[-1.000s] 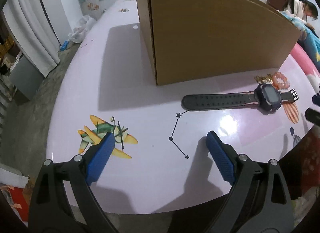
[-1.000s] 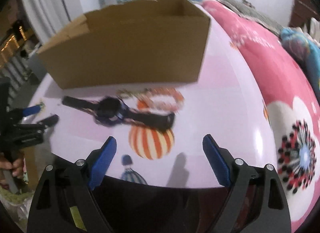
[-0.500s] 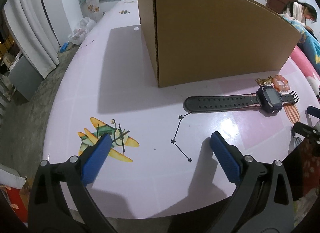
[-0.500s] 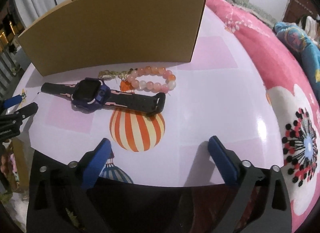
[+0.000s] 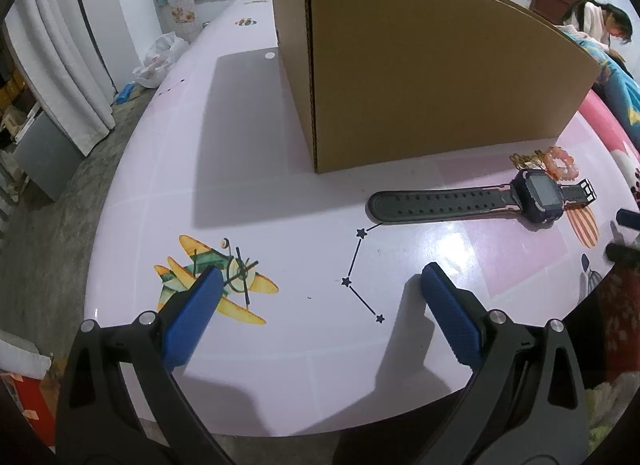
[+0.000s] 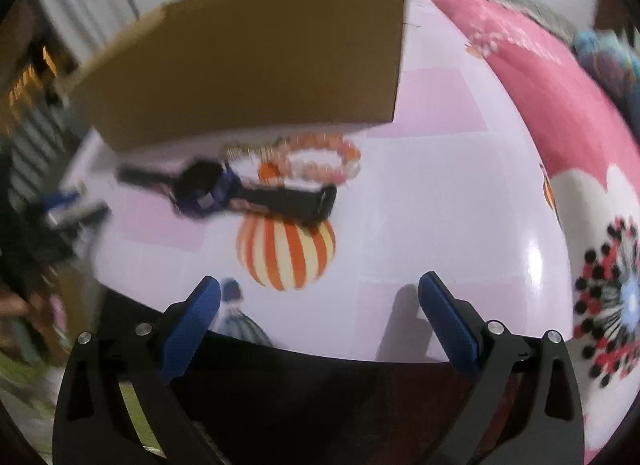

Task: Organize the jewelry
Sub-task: 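Move the right gripper toward the black smartwatch, then grasp the smartwatch strap with the right gripper while the left gripper grasps the strap end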

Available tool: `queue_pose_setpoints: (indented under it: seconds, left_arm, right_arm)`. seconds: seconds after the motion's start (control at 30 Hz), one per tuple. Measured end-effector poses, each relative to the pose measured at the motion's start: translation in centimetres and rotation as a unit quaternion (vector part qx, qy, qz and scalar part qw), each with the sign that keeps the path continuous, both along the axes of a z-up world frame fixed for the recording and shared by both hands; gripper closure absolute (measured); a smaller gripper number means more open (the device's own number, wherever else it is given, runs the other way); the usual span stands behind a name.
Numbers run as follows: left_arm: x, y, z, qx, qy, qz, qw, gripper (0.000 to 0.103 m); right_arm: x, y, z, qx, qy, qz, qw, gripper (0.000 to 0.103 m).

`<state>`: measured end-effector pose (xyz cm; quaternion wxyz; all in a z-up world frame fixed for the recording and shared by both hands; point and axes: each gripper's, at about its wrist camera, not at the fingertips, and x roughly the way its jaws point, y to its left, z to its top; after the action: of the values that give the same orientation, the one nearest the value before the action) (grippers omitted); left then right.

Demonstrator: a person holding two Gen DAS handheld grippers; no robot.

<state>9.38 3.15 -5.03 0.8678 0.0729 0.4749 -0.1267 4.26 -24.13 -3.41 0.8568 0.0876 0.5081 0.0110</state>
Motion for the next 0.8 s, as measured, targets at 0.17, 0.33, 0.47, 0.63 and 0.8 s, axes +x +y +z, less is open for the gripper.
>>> queue_pose_setpoints:
  seconds: [0.17,0.33,0.47,0.63,0.8]
  left_arm:
    - [-0.2,0.2,0.0,-0.005,-0.010,-0.016,0.9998,0.007]
    - [-0.4,0.1,0.9,-0.033,-0.037,-0.039,0.9980,0.008]
    - [0.0,-0.2,2.1,-0.086,-0.046,-0.064,0.9932,0.010]
    - [1.5,-1.4,1.7,-0.097,-0.018,-0.074,0.9923,0.033]
    - [2.8,-1.9,1.0,-0.104,0.015,-0.062,0.9926,0.039]
  right_arm:
    - [1.0,-1.4,1.8,0.076,-0.037,-0.024,0.996,0.024]
    - [2.4,-2.5,1.2,0.127,-0.029,-0.052,0.990,0.044]
    - [3.5,-2.7,0.1,0.127,-0.011,-0.060,0.990,0.055]
    - [4.0,-2.1,-0.7,0.113,-0.004,-0.056,0.992,0.066]
    - [4.1,-1.4,-1.2,0.089,0.003,-0.046,0.995,0.079]
